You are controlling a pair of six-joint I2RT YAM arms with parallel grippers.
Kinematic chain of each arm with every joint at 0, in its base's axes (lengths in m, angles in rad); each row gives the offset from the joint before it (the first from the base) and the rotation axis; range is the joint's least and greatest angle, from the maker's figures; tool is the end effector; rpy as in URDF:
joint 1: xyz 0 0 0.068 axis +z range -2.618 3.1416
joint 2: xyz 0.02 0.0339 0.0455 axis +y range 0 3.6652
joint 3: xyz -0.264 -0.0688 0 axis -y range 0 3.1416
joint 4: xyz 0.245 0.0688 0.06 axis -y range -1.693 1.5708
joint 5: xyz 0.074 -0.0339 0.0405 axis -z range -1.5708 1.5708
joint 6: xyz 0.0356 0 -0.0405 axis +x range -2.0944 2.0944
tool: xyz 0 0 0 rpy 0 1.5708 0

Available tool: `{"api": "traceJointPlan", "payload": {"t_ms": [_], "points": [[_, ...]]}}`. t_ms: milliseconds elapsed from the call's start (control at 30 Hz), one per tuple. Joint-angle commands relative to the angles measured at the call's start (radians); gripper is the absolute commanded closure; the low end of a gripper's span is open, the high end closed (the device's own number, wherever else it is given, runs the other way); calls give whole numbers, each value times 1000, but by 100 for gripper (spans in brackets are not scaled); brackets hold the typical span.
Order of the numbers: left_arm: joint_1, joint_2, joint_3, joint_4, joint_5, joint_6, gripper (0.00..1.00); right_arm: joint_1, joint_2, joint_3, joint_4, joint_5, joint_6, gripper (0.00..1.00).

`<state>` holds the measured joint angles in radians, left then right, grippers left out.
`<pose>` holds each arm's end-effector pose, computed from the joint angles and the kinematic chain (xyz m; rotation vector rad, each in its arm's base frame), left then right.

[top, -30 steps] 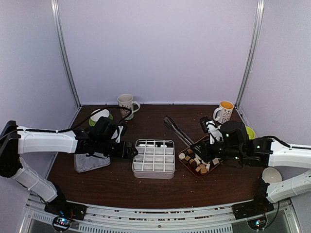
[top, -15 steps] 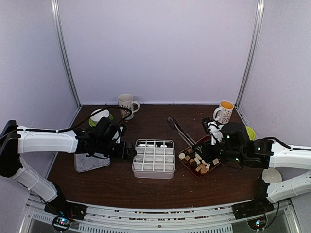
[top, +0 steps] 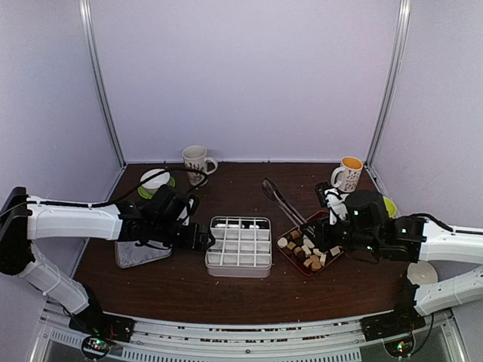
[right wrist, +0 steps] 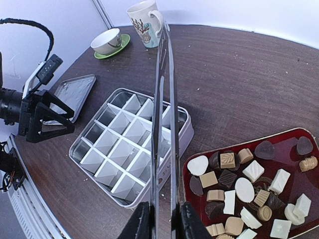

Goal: Pack the chocolate

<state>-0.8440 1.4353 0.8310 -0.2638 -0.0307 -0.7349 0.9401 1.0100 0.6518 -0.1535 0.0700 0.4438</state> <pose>0.1941 -0.2166 0.2016 0.1248 2.5496 -0.6367 0.1350 0.1807 0.2537 -0.4907 2.1182 0.7532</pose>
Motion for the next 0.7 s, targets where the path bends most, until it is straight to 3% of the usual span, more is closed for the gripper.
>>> {"api": "traceJointPlan", "payload": {"t_ms": [0,667], "points": [[-26,20,22,-2,-31,-49,14,1,-39,-1,7,49,-10,78],[-64,51,55,-81,-92,-95,18,1,-53,-25,14,48,-8,78]]}}
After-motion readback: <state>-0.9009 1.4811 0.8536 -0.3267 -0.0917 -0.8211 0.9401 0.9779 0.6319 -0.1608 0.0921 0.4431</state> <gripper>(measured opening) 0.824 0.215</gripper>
